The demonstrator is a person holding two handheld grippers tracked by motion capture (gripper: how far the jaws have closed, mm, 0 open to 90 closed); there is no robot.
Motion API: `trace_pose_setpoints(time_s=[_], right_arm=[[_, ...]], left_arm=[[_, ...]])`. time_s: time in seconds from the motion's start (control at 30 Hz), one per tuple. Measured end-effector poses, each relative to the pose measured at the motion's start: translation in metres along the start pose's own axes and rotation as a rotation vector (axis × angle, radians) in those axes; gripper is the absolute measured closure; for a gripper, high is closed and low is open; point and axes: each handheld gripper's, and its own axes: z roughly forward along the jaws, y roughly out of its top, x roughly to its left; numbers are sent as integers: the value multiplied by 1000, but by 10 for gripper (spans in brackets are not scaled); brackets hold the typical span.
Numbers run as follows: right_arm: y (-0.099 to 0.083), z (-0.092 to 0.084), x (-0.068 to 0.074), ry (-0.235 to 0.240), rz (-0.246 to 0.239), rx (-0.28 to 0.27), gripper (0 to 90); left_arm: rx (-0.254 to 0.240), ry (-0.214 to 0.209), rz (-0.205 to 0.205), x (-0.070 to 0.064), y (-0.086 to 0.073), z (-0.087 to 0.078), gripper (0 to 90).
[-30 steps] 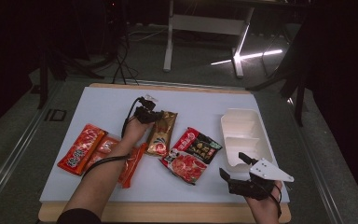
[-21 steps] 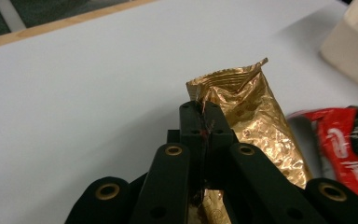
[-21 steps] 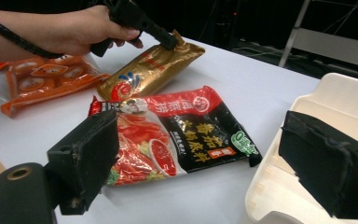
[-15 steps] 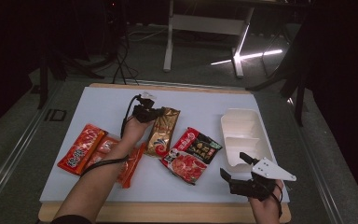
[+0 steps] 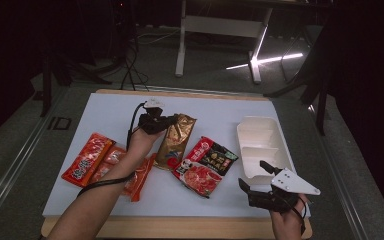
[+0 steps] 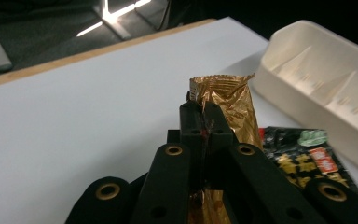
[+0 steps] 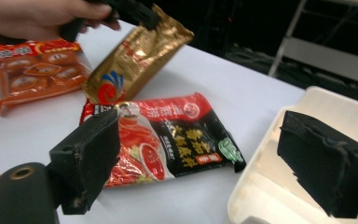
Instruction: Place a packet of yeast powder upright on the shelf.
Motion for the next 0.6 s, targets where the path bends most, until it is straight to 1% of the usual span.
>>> trace_pose_setpoints(time_s=[0.03,0.07,0.13,0.17,0.2,0.23,0.27,0.3,0.37,0.4,0.47,0.53,0.57,0.6], right_arm=[[1,0,0,-4,3,8,119],[2,0,1,-7,10,20,113],[4,0,1,16,36,25,106],[5,0,2,13,35,26,106],[5,0,2,13,35,26,106],[8,-1,2,17,35,29,102],[11,-3,3,28,41,3,102],[14,-5,2,41,45,-9,102],[18,-6,3,34,36,-18,102],[21,-7,2,36,34,-30,102],[26,-8,1,35,33,-36,102],[32,-9,0,32,30,-56,105],[35,-9,-1,28,25,-59,106],[37,-8,-1,25,20,-60,127]], left_arm=[[-9,0,-1,-3,0,-2,900],[-18,-10,-3,-5,1,-4,900],[-26,-15,3,-10,1,-6,900],[-32,-27,4,-13,2,-8,900],[-32,-27,4,-13,2,-8,899],[-40,-37,6,-17,3,-10,899],[-50,-44,11,-20,4,-11,900],[-56,-50,13,-23,5,-13,900],[-61,-52,24,-28,7,-16,900],[-66,-58,29,-29,8,-17,899],[-80,-57,41,-35,11,-21,900],[-96,-76,34,-39,13,-25,900],[-100,-78,39,-40,14,-27,900],[-118,-92,41,-43,15,-29,900]])
